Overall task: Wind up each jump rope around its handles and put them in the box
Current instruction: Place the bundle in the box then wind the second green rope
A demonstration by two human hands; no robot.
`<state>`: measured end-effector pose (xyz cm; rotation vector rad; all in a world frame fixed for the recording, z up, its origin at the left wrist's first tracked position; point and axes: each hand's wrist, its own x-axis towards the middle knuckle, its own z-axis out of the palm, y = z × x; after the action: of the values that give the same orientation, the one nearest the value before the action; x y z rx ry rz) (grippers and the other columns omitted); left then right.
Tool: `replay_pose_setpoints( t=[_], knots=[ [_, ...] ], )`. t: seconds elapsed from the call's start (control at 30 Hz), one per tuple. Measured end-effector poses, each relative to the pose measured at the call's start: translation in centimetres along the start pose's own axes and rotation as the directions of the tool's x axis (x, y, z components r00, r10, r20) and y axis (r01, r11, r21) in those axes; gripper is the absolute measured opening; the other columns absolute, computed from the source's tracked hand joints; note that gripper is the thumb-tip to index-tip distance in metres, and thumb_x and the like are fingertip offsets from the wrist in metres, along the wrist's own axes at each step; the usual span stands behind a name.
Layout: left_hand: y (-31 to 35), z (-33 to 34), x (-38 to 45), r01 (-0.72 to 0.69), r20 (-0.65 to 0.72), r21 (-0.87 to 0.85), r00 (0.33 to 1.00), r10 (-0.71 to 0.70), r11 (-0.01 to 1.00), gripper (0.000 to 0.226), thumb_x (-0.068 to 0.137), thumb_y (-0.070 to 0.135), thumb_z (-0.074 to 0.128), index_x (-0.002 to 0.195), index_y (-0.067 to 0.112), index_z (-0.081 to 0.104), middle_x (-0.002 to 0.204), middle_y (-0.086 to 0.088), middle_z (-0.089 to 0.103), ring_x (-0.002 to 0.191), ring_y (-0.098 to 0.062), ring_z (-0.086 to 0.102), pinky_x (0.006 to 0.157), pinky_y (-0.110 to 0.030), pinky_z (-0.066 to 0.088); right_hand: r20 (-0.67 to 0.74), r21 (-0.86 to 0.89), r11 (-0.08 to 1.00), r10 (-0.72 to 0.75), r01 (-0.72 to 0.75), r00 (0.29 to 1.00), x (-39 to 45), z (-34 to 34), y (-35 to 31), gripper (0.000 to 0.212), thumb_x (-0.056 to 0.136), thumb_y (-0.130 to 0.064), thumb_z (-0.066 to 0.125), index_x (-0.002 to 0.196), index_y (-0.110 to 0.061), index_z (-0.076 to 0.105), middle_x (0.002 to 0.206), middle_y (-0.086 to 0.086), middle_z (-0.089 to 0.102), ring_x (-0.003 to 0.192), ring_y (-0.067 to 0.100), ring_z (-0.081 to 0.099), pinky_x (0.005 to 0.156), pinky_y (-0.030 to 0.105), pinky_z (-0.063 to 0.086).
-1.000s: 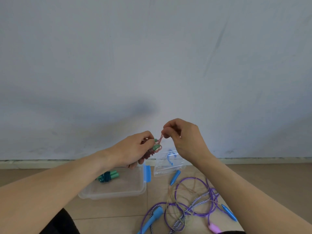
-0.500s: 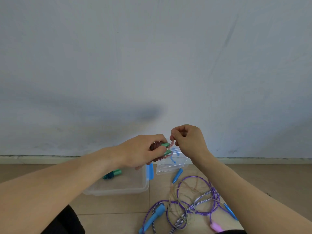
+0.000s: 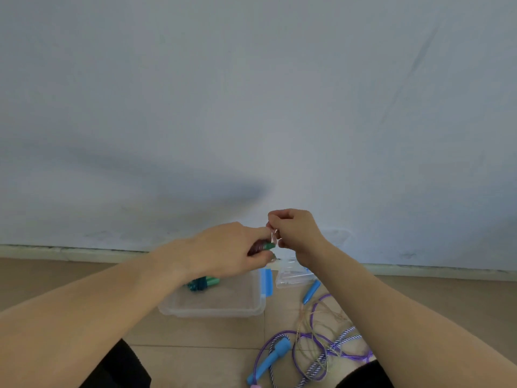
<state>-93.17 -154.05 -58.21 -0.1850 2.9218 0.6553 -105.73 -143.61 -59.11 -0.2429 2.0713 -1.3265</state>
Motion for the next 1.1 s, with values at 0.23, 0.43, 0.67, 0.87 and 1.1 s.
replay_pose_setpoints(
  t=[0.23, 0.43, 0.67, 0.87, 1.1],
  knots=[
    [-6.6, -0.4, -2.7, 0.305, 0.184, -0.109, 0.942, -0.282, 0.946, 0.034, 0.095, 0.061, 0.046, 0.109, 0.031, 0.051, 0.081, 0.004, 0.062, 0.039, -0.007, 0.055, 0.052, -0.028, 0.051, 0.489, -0.292, 0.956, 0.185, -0.04, 0.852, 1.9, 4.7, -0.2, 0.046, 0.092, -0.054, 0.057, 0.12, -0.017, 0.06, 0.115, 0.009, 0.061, 0.086, 0.024, 0.066, 0.079, 0.038, 0.059],
    [-11.2, 0.2, -4.7, 0.394, 0.308, -0.106, 0.886, -0.346, 0.913, 0.059, 0.084, 0.061, 0.065, 0.127, 0.032, 0.037, 0.108, 0.0, 0.065, 0.077, -0.016, 0.067, 0.075, -0.034, 0.056, 0.667, -0.256, 0.966, 0.188, -0.015, 0.721, 4.4, 9.7, 0.7, 0.025, 0.091, -0.02, 0.069, 0.112, -0.006, 0.071, 0.089, 0.008, 0.072, 0.064, 0.013, 0.059, 0.06, 0.025, 0.047],
    [-14.0, 1.2, -6.5, 0.475, 0.391, 0.143, 0.779, -0.49, 0.868, 0.084, 0.091, 0.061, 0.052, 0.151, 0.01, 0.023, 0.134, -0.012, 0.056, 0.114, -0.03, 0.057, 0.097, -0.042, 0.048, 0.434, -0.471, 0.866, 0.393, -0.167, 0.811, 8.9, 16.4, 5.5, 0.015, 0.093, -0.009, 0.065, 0.088, 0.005, 0.069, 0.061, 0.011, 0.067, 0.052, 0.014, 0.061, 0.054, 0.021, 0.057],
    [-15.4, 1.4, -6.6, 0.454, 0.468, 0.117, 0.759, -0.452, 0.883, 0.056, 0.099, 0.054, 0.042, 0.128, 0.009, 0.057, 0.126, -0.009, 0.063, 0.11, -0.028, 0.061, 0.097, -0.042, 0.049, 0.16, -0.62, 0.698, 0.56, -0.358, 0.813, 11.0, 20.4, 16.6, 0.027, 0.099, -0.008, 0.051, 0.072, -0.008, 0.056, 0.055, 0.005, 0.054, 0.037, 0.009, 0.045, 0.036, 0.018, 0.038],
    [-14.4, 0.9, -5.0, 0.466, 0.473, 0.119, 0.749, -0.463, 0.877, 0.045, 0.104, 0.037, 0.038, 0.125, 0.003, 0.058, 0.126, -0.013, 0.062, 0.107, -0.03, 0.06, 0.083, -0.034, 0.047, 0.161, -0.795, 0.574, 0.508, -0.194, 0.846, 10.2, 20.8, 17.8, 0.016, 0.098, -0.009, 0.046, 0.105, -0.007, 0.06, 0.11, 0.014, 0.064, 0.091, 0.027, 0.063, 0.075, 0.033, 0.051]
  ],
)
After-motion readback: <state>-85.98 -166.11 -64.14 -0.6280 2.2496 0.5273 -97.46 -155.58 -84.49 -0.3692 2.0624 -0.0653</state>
